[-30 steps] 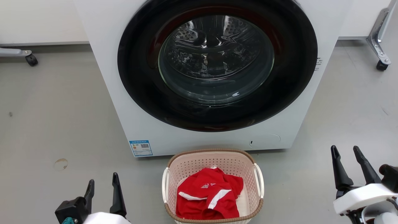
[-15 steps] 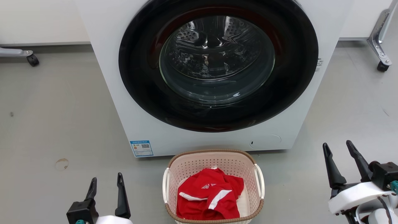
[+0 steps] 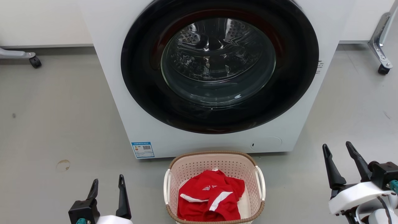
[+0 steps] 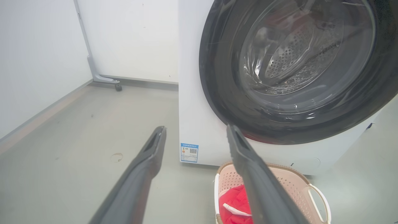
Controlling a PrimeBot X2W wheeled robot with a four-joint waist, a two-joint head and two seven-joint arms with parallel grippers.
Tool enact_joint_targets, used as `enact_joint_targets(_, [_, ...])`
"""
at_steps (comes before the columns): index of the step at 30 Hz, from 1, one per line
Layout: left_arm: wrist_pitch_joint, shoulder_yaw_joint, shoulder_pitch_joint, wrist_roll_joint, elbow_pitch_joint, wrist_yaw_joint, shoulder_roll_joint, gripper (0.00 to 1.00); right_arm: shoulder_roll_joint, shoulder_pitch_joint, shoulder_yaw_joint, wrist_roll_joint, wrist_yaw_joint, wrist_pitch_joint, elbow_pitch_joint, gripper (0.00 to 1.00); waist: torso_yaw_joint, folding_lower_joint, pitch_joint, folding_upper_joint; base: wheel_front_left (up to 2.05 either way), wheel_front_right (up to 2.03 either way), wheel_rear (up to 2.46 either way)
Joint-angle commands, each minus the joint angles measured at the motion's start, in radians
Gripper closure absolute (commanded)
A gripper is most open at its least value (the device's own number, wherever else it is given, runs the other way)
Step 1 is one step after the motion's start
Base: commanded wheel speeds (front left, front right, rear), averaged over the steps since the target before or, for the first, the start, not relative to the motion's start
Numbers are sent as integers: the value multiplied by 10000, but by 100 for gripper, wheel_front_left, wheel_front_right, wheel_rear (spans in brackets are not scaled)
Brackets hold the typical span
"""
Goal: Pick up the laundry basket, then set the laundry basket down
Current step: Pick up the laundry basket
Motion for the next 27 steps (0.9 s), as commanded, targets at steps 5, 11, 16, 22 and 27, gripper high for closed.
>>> enact_joint_targets(5, [82,255,-238,32,-322,105,179,0,-241,-519,129,4,46,133,-205,0,63,0,-26,0,0,0,0])
enact_joint_targets(11, [497,139,-250,-62,-259,57,273,0,-241,-474,132,37,46,369,-138,0,152,0,23,0,0,0,0])
enact_joint_targets(16, [1136,-32,-380,-163,-242,-68,445,0,-241,-513,164,131,46,582,-17,0,170,0,341,0,0,0,0])
enact_joint_targets(22, [1716,-217,-770,-106,-304,-123,596,0,-241,-662,110,177,46,557,118,0,187,0,922,0,0,0,0])
enact_joint_targets(27, [2144,-337,-1340,-72,-278,-206,646,0,-240,-948,67,172,46,511,244,0,242,0,1514,0,0,0,0])
